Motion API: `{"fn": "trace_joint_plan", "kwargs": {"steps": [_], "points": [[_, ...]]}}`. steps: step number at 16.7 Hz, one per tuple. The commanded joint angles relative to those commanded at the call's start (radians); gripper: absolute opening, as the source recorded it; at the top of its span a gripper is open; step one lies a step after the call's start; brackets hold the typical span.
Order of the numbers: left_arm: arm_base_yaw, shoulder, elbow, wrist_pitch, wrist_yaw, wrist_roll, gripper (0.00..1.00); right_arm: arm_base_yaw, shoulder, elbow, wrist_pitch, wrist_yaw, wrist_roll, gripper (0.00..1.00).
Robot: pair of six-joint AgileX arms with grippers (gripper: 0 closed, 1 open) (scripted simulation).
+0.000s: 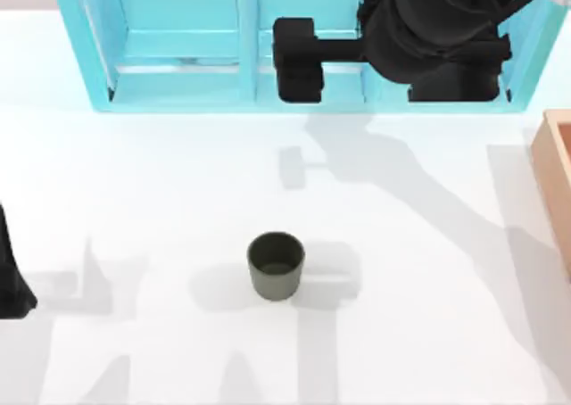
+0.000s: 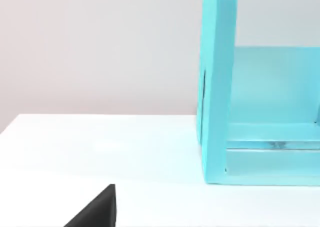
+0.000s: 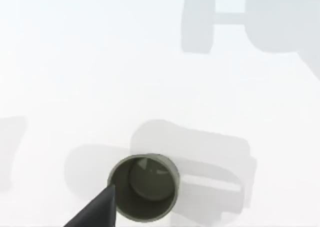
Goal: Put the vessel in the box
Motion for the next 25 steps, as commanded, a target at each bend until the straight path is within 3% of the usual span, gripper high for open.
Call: {"fn": "trace_joint_plan", "kwargs": {"steps": [5, 12, 20, 25], "points": [[0.0, 0.0, 0.0, 0.0, 0.0, 0.0, 1.0, 0.057, 0.251, 0.185, -0.182, -0.049, 0.13, 1.0], [0.0, 0.0, 0.0, 0.0, 0.0, 0.0, 1.0, 0.08, 0.422, 0.284, -0.307, -0.106, 0.235, 1.0], [0.0, 0.0, 0.0, 0.0, 0.0, 0.0, 1.0, 0.077, 0.426, 0.27, -0.293, -0.108, 0.234, 1.0], [0.0, 0.0, 0.0, 0.0, 0.0, 0.0, 1.0, 0.079, 0.438, 0.105, -0.117, -0.108, 0.236, 1.0]]}}
